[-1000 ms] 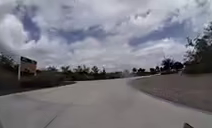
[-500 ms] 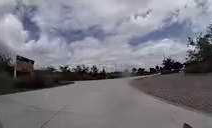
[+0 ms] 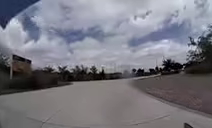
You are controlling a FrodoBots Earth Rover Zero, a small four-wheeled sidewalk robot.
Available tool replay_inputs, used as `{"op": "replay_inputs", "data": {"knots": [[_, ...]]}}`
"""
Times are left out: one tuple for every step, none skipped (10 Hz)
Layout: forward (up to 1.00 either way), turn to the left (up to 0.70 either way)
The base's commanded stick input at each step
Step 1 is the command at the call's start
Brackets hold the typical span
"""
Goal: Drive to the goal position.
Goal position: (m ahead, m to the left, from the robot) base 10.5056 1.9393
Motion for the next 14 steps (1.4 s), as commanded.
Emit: {"op": "replay_inputs", "data": {"knots": [[0.69,0.01],[0.69,0.01],[0.69,0.01],[0.69,0.01],[0.69,0.01],[0.69,0.01],[0.69,0.01],[0.69,0.01],[0.69,0.01],[0.69,0.01],[0.69,0.01],[0.69,0.01],[0.69,0.01],[0.69,0.01]]}}
